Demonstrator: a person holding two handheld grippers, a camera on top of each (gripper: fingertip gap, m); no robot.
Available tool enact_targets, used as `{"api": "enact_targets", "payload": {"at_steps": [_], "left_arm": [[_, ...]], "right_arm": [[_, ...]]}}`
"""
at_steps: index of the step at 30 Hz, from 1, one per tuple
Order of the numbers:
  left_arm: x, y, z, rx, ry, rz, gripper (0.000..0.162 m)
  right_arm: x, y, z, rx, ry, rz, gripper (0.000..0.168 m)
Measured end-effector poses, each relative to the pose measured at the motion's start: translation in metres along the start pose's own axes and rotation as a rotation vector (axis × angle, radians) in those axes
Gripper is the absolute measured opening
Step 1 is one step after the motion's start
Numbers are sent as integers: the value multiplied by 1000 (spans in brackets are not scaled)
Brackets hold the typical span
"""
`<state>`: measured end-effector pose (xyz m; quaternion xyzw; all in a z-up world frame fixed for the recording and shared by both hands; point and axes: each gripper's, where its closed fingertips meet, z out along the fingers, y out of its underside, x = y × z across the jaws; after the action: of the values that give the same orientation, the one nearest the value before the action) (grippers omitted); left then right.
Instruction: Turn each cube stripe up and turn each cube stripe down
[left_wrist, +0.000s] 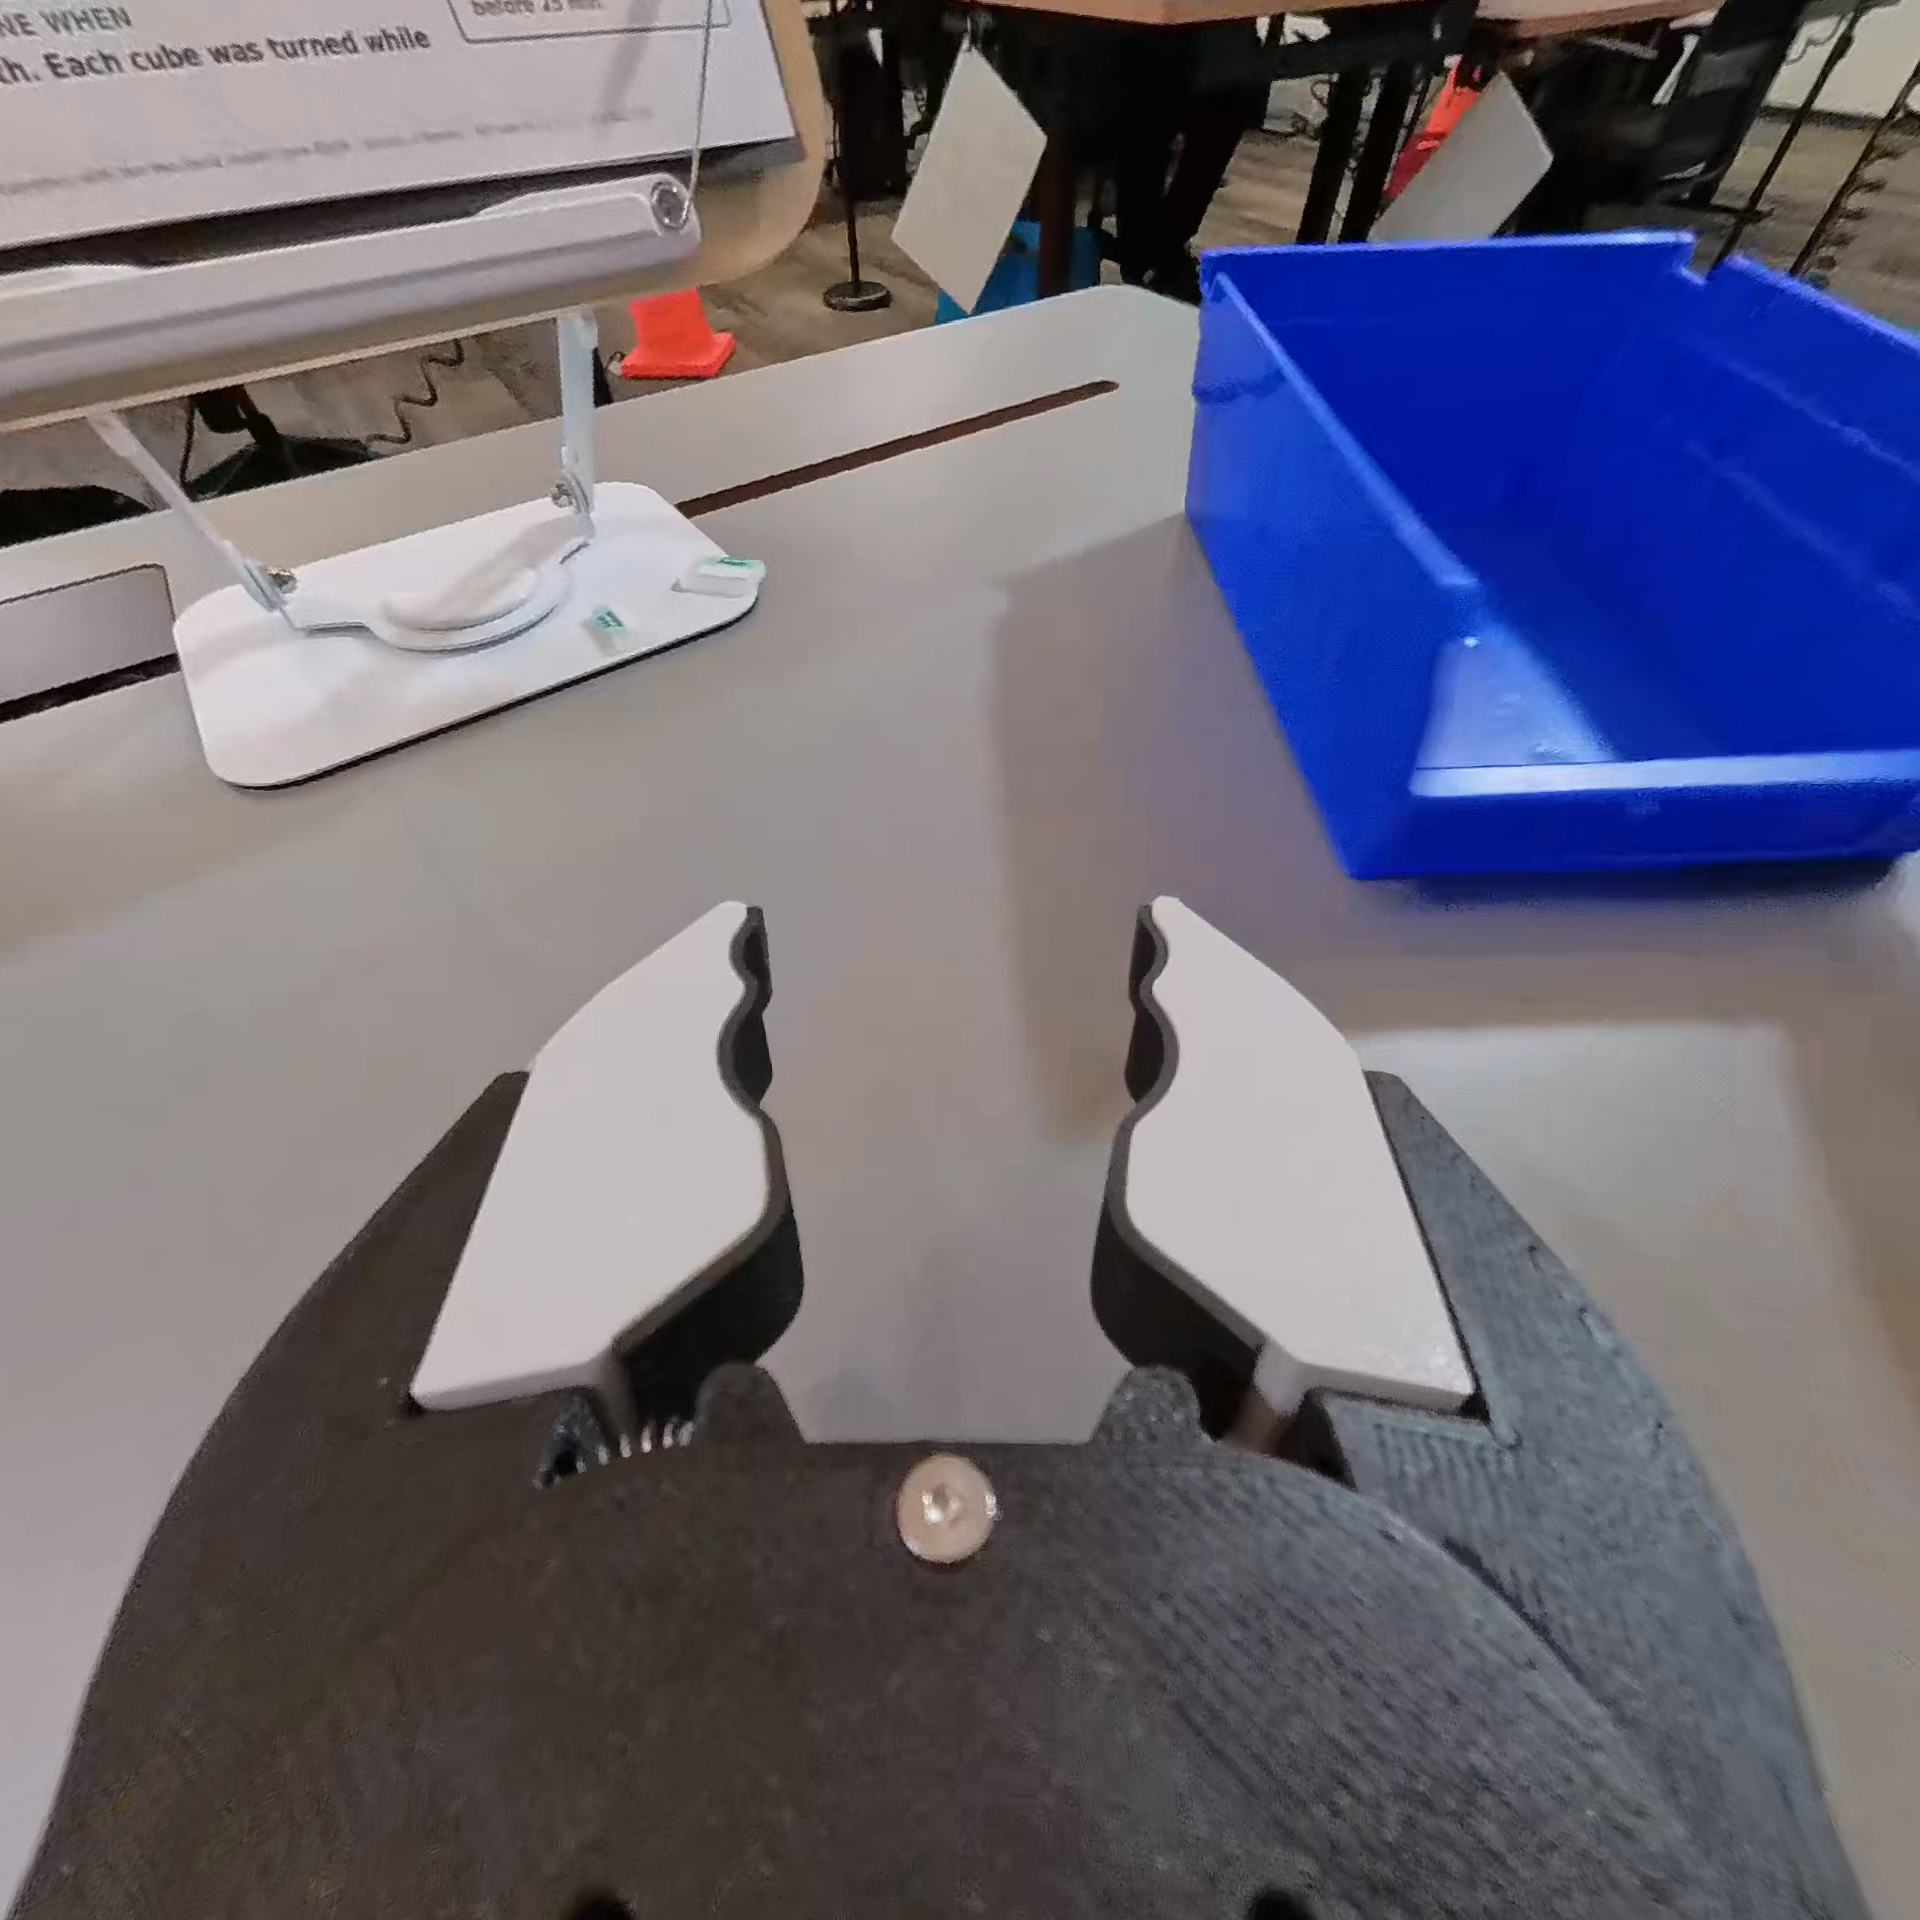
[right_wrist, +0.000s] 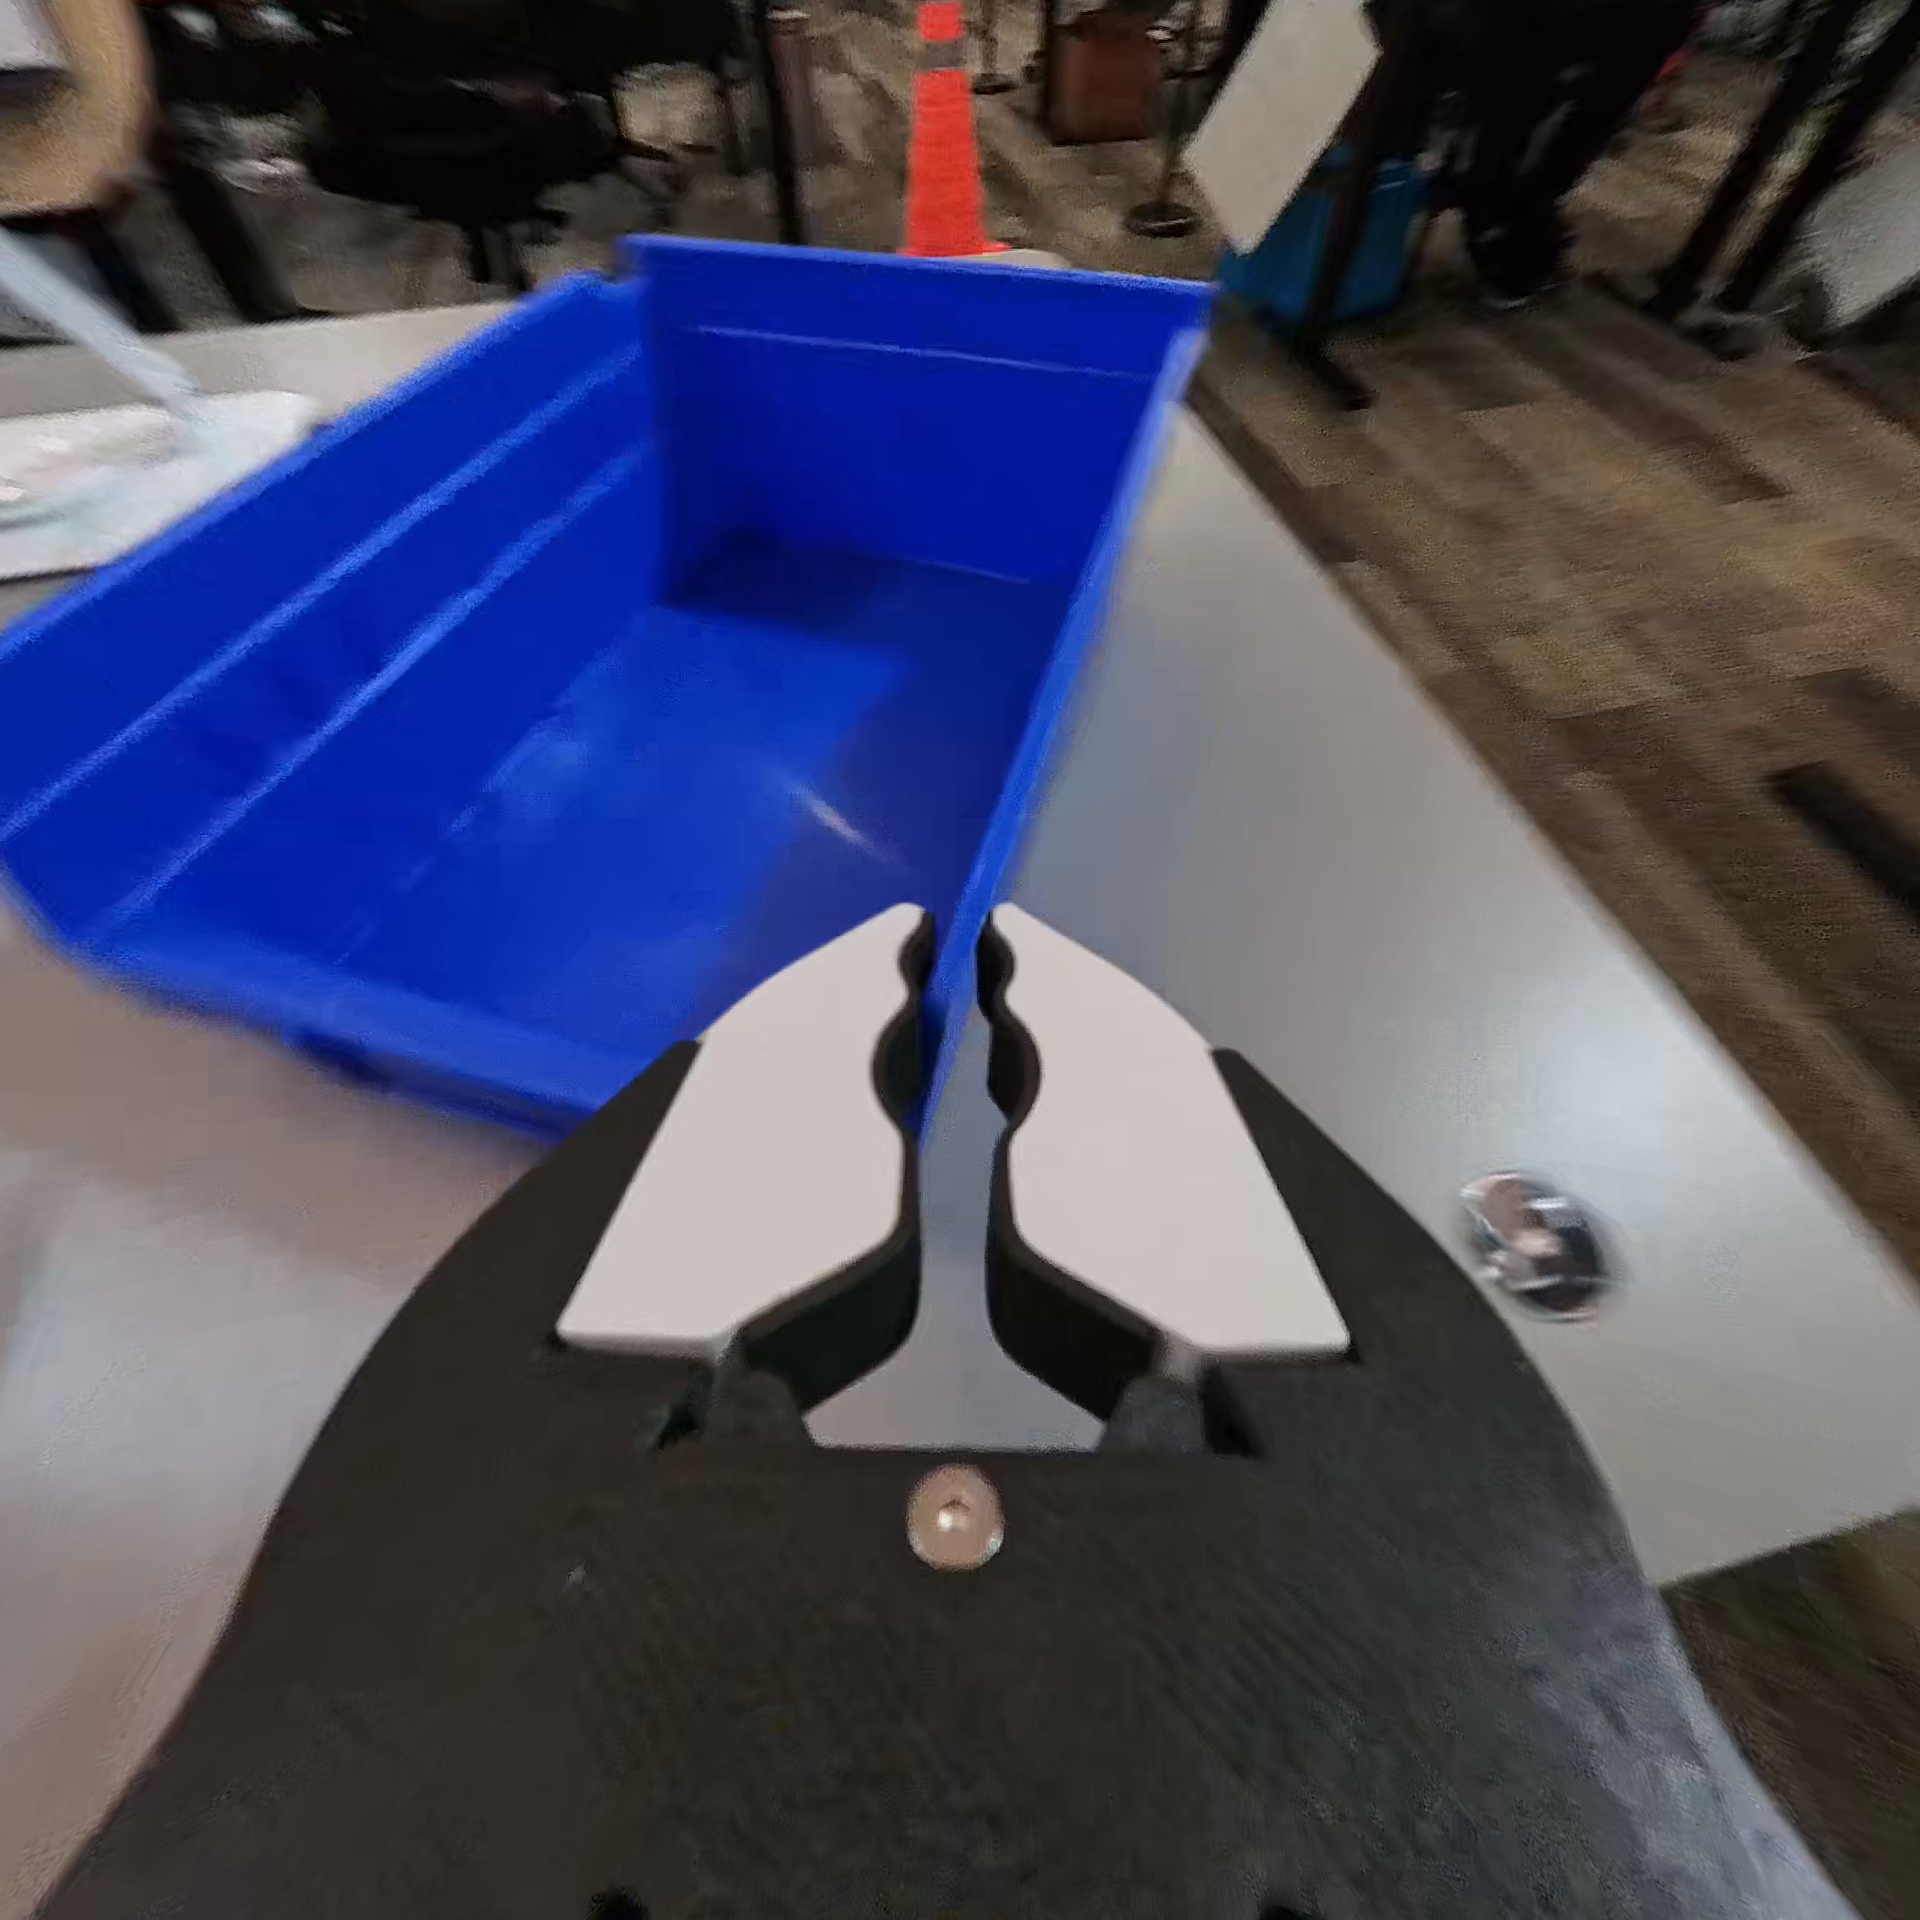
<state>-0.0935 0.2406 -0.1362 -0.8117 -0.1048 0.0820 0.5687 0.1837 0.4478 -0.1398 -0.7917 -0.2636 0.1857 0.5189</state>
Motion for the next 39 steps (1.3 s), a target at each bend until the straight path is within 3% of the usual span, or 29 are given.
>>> {"api": "enact_targets", "payload": {"at_steps": [5, 8, 11, 17, 18, 20, 23, 27, 30, 32, 34, 37, 39], "left_arm": [[-14, 2, -3, -7, -18, -25, 60], [-20, -4, -6, 16, -8, -77, 60], [-29, -12, -12, 84, -19, -103, 46], [-38, -14, -34, 113, -72, -48, 49], [-39, -10, -38, 104, -86, -53, 52], [-43, -1, -51, 82, -132, -80, 55], [-47, 6, -77, 94, -193, -96, 59], [-63, 8, -112, 123, -298, -82, 62], [-92, 3, -137, 147, -390, -76, 58], [-128, 4, -156, 142, -499, -80, 64], [-171, 14, -178, 113, -629, -88, 66], [-227, 36, -209, 40, -767, -110, 36], [-252, 45, -225, 65, -826, -195, 34]], "right_arm": [[76, -14, 25, 11, -12, 120, 4], [88, -15, 31, -14, -105, 65, 4], [96, -16, 33, -14, -118, 29, 4], [113, -20, 42, 3, -17, 2, 10], [116, -19, 41, -3, 12, -25, 14], [130, -20, 33, 7, 126, -60, 44], [136, -44, 2, 131, 220, -95, 55], [122, -87, -60, 444, 270, -125, 58], [93, -111, -102, 648, 241, -143, 48], [59, -121, -115, 729, 122, -119, 34], [15, -128, -115, 752, -47, -87, 34], [-54, -131, -113, 764, -244, -59, 35], [-103, -123, -106, 740, -334, -71, 38]]}}
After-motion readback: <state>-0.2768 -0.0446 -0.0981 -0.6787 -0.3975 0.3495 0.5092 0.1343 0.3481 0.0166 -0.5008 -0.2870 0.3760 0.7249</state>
